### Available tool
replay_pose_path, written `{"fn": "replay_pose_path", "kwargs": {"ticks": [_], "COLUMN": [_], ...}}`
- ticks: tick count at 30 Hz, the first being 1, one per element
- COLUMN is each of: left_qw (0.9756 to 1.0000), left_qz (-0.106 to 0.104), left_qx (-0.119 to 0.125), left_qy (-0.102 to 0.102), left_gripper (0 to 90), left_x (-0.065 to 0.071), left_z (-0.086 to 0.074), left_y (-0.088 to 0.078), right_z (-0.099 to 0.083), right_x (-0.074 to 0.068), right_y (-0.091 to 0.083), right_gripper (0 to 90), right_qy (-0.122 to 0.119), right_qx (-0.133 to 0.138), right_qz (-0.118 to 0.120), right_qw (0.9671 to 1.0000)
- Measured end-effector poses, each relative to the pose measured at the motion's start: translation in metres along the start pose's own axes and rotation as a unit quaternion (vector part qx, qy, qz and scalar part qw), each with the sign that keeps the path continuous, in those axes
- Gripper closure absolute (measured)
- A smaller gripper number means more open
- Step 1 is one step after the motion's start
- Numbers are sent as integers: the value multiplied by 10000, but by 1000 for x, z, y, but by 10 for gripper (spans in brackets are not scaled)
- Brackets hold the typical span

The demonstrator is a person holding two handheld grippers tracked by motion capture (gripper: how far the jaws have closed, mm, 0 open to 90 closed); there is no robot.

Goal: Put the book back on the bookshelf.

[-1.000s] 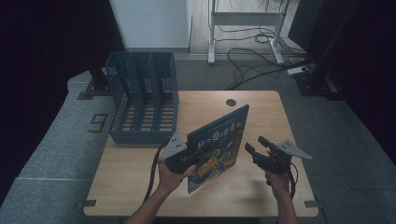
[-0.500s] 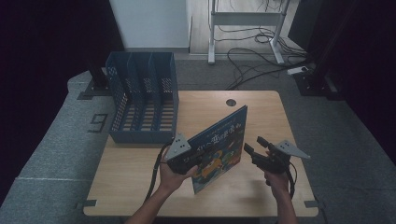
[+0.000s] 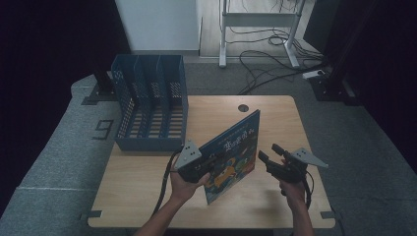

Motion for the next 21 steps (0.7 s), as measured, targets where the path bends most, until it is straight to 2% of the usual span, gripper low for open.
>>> {"fn": "replay_pose_path", "kwargs": {"ticks": [5,11,21], "left_qw": [9998,9999,9994], "left_qz": [-20,6,104], "left_qx": [181,141,317], "left_qy": [-20,-32,-108], "left_gripper": [823,822,823], "left_x": [1,-2,-9], "left_z": [10,13,27], "left_y": [-7,-14,-30], "right_z": [0,0,-2], "right_x": [3,2,5], "right_y": [-2,-1,-2], "right_gripper": [313,314,321], "right_qy": [63,58,51], "right_qx": [42,28,-17], "right_qz": [-28,-19,-46], "right_qw": [10000,10000,10000]}}
Point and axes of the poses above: each handheld gripper's, and its own axes: y roughly forward along the jaws, z roughly out of its top, x roughly to its right, the point moved 7 cm from there along y, roughly forward along the jaws, and after that the axes turned 3 degrees about -y, right-handed, at the moved point
